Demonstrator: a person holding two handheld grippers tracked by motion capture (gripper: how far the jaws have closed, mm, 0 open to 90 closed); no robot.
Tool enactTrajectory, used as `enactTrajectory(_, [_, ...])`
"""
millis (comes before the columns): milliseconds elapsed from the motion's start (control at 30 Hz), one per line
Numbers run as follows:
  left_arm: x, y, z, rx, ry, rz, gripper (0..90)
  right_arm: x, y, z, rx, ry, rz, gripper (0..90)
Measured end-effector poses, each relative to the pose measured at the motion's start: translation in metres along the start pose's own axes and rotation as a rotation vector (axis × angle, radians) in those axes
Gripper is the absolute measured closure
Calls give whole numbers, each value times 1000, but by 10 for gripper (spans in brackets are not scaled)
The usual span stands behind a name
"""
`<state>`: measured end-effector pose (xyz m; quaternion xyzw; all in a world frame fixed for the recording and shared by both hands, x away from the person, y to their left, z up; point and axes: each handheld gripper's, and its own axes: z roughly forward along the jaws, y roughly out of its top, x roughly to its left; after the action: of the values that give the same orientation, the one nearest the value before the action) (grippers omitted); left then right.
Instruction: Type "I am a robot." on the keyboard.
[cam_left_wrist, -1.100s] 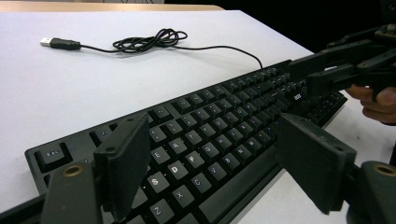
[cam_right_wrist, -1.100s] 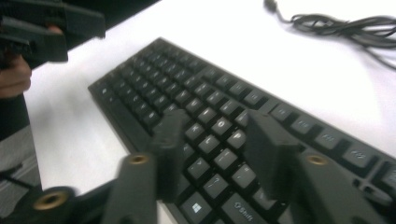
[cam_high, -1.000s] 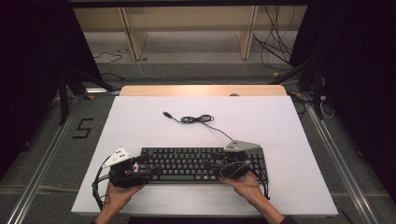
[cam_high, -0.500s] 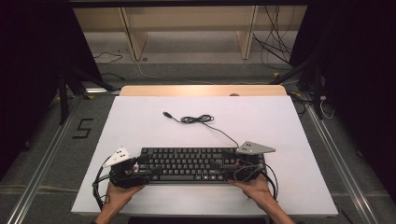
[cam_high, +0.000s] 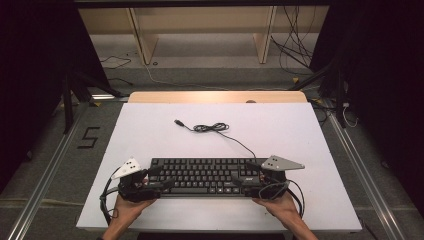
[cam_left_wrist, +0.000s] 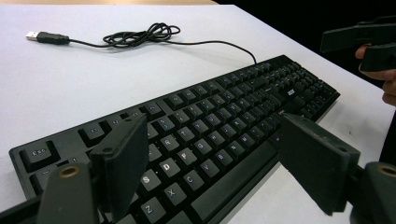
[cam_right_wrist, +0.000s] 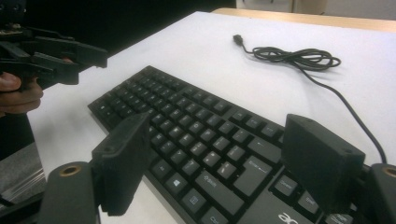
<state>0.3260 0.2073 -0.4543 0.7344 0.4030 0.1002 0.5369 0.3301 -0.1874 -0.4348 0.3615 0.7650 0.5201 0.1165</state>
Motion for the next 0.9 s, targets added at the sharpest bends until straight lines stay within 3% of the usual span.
enactTrajectory(500, [-3,-1,-1,2,-12,2,242,-1,-14,-16,-10,-24,-14,222])
enactTrajectory(733, [-5,-3,-2,4,-16,2,241,-2,-24,-26,7,-54,-30,209])
enactTrajectory(900, [-7,-3,0,11,-23,7,241,-5,-27,-34,-10,-74,-20,208])
